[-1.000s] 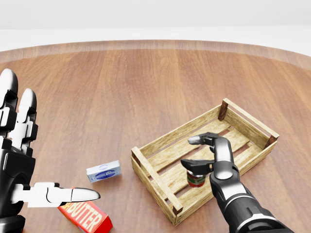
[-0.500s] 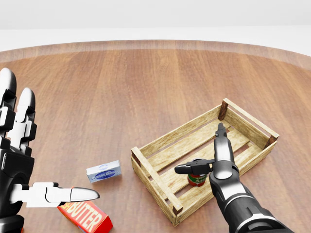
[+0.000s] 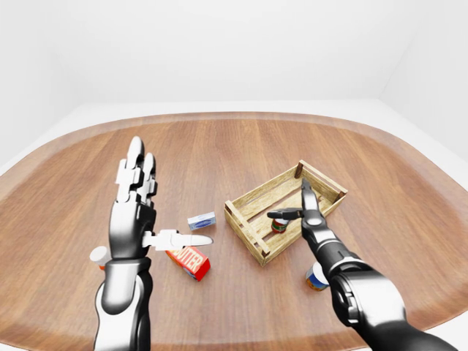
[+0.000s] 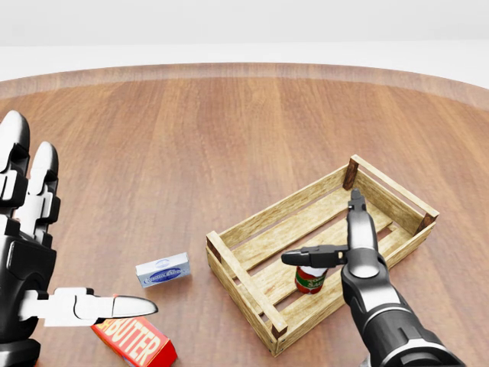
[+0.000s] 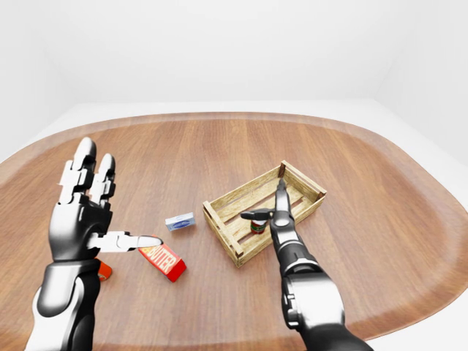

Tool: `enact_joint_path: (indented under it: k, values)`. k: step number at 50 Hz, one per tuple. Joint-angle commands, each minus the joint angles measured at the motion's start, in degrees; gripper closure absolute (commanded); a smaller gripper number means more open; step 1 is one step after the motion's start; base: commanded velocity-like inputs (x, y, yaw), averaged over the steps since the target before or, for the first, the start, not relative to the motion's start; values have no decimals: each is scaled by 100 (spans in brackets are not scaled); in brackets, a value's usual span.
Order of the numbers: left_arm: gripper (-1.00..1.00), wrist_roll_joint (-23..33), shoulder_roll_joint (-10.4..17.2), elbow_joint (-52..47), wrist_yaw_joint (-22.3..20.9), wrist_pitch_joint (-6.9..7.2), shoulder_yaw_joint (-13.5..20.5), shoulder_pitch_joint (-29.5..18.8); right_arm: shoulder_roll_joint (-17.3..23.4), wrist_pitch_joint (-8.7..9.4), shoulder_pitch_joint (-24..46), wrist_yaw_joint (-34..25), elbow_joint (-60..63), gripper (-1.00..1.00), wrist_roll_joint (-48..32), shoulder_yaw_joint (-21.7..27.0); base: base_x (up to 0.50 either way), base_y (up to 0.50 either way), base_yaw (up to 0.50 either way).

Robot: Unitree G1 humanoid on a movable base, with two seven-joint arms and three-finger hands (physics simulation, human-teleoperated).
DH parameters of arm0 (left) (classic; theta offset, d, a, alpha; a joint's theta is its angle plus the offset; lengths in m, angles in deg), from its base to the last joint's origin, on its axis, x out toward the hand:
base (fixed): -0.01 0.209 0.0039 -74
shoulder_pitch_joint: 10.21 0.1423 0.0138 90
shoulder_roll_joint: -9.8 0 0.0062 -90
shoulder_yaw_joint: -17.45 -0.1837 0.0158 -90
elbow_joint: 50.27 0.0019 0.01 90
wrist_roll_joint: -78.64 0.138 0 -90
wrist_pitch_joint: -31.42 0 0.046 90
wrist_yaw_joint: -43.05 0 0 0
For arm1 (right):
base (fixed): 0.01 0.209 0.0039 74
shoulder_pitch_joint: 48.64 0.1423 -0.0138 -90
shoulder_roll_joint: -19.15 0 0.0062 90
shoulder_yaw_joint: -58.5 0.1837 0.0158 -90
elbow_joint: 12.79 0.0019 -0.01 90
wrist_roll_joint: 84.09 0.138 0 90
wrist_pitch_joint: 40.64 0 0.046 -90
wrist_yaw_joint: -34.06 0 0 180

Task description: Pick up the tomato sauce, and put it in the wooden tray.

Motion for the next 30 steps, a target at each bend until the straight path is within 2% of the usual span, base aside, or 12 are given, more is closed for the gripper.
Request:
enact_joint_path:
  k: [1,9,10,11,12,14,16,30]
  values:
    - [-100,35,-14,22,13,0,-62,32,207,0,-178,-218,704,-100,442,-47,0,0,0]
    - [-100,48,-17,-21,14,0,-94,47,214,0,-863,-299,2882,-100,587,-140,0,0,0]
    - [-100,47,-15,-19,15,0,-89,37,202,30,-1049,-328,3507,-100,574,-160,0,0,0]
    - [-100,47,-15,-19,15,0,-89,36,191,95,-1088,-335,3618,-100,561,-152,0,0,0]
    - [-100,43,-13,7,13,0,-85,21,176,397,-1230,-369,4164,-100,584,-139,0,0,0]
    - [-100,46,-13,-5,15,0,-90,22,153,787,-1428,-409,4883,-100,558,-127,0,0,0]
    - [-100,48,-15,-33,15,0,-96,36,127,1000,-1568,-458,5380,-100,551,-101,0,0,0]
    - [-100,10,-9,-130,13,0,-28,12,-21,1000,-2638,-903,9221,-100,590,65,0,0,0]
